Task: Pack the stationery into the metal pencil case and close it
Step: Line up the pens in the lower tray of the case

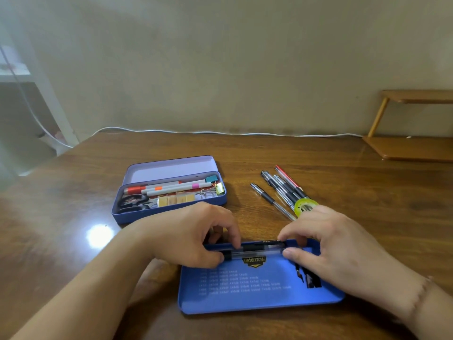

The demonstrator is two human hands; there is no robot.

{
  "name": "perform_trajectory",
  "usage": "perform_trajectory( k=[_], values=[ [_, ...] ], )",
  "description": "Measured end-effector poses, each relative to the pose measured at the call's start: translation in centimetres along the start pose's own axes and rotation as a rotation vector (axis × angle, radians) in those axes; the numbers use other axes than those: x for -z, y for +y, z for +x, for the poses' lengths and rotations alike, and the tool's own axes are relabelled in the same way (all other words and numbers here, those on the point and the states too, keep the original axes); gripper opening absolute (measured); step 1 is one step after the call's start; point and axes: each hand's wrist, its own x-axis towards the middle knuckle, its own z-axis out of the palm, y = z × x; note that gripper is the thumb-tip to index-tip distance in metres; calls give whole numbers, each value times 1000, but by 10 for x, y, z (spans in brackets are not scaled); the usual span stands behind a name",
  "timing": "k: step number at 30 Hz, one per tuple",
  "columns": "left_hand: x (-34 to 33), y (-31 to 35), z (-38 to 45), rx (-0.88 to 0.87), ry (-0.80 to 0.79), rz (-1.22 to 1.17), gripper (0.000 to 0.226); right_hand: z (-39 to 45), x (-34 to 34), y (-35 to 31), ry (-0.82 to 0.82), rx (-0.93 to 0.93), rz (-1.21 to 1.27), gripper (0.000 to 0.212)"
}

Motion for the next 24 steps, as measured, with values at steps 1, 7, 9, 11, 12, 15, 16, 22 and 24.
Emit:
perform_trajectory(
  k=[1, 7, 9, 11, 12, 15, 16, 22, 24],
  values=[
    [0, 0, 0, -1, 6, 5, 24, 0, 0, 0, -2, 7, 10, 16],
    [-2, -1, 3, -9, 33, 15, 18, 0, -4, 3, 21, 32, 35, 7],
    [-2, -1, 2, -5, 29, 19, 19, 0, -6, 3, 24, 34, 53, 8],
    [0, -2, 2, 2, 24, 27, 19, 1, -6, 3, 34, 42, 64, 12],
    [0, -2, 1, 6, 24, 30, 19, 1, -5, 4, 45, 44, 66, 16],
    [1, -3, 1, 8, 24, 35, 19, 1, -2, 6, 110, 21, 72, 20],
    [1, -3, 1, 11, 23, 40, 19, 2, -1, 9, 139, 3, 62, 19],
    [2, -5, 1, 9, 36, 45, 15, 10, -6, 26, 193, -155, -95, 14],
    [3, -4, -1, 2, 78, 43, 9, 11, -6, 25, 185, -178, -106, 14]
  ],
)
